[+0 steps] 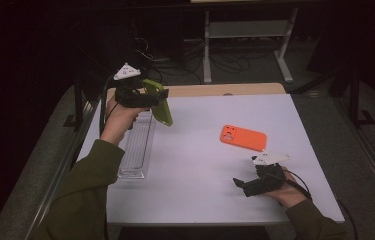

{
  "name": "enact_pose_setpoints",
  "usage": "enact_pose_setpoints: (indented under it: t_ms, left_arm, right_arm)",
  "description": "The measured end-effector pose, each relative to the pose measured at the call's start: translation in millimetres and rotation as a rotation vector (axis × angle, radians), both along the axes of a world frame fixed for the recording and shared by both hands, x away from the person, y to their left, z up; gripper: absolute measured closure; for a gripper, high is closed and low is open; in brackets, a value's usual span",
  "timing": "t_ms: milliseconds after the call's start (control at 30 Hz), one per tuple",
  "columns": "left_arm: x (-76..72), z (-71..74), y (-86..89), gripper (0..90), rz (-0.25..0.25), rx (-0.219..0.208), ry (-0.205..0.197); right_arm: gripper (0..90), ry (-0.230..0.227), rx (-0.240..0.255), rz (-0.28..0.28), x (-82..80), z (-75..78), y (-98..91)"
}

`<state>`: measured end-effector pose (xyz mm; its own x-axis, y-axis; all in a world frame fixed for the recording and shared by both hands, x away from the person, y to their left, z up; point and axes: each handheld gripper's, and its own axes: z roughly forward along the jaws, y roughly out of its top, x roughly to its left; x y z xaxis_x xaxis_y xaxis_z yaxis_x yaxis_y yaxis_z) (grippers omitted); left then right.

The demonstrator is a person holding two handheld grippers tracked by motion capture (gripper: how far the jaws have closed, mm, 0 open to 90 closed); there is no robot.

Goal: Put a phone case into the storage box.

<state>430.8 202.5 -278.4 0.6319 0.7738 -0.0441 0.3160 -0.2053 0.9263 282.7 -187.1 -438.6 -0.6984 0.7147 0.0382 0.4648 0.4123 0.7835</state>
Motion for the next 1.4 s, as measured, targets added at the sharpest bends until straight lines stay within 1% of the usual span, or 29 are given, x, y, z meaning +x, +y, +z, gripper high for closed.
enact_pose_setpoints:
  t_ms: [67,167,200,333,467,533,600,767,800,1000,1033,1100,1167,1300,1400]
  left_arm:
    - [2.5,0.3,2.9,14.0,0.008,0.006,0.001]
    - [6.2,1.5,7.1,14.0,0.030,0.014,0.002]
    - [7.7,1.5,8.0,14.0,0.038,0.016,-0.004]
    - [12.3,2.7,12.8,14.0,0.066,0.041,-0.003]
    - [17.2,2.4,18.0,14.0,0.103,0.038,-0.004]
    - [19.8,1.9,20.9,14.0,0.126,0.049,-0.004]
    - [21.8,1.2,23.3,14.0,0.140,0.047,-0.001]
    - [26.5,-1.7,28.7,14.0,0.187,0.066,-0.002]
    - [27.4,-2.1,29.8,14.0,0.198,0.072,-0.004]
    - [33.2,-5.5,35.1,14.0,0.261,0.083,0.002]
    - [34.0,-6.1,35.8,14.0,0.269,0.089,0.003]
    - [35.7,-7.4,37.4,14.0,0.287,0.101,0.004]
    - [37.6,-9.2,38.6,14.0,0.302,0.104,0.007]
    - [41.5,-12.6,40.5,14.0,0.348,0.132,0.019]
    - [45.0,-16.0,40.9,14.0,0.370,0.135,0.029]
  right_arm:
    - [0.0,0.006,0.002,0.000,-0.4,0.0,0.6]
    - [0.0,0.004,0.002,0.001,-0.4,0.1,0.6]
    - [0.0,0.001,0.002,0.002,-0.3,0.1,0.5]
    - [0.0,0.002,0.002,0.002,-0.3,0.1,0.5]
    - [0.0,0.008,0.005,0.005,-0.4,0.0,0.5]
    - [0.0,0.014,0.006,0.011,-0.1,-0.2,0.5]
    - [0.0,0.017,0.010,0.009,-0.4,-0.3,1.4]
    - [0.0,0.011,0.002,0.017,-0.2,-0.1,0.9]
    - [0.0,0.016,0.011,0.010,-0.5,-0.1,1.6]
    - [0.0,0.014,0.002,0.017,-0.2,-0.3,1.1]
    - [0.0,0.019,0.011,0.010,-0.6,-0.2,1.7]
    - [0.0,0.018,0.010,0.010,-0.4,-0.2,1.4]
    - [0.0,0.019,0.009,0.009,-0.5,-0.1,1.3]
    - [0.0,0.018,0.004,0.013,-0.1,-0.3,1.2]
    - [0.0,0.017,0.004,0.013,-0.1,-0.2,1.2]
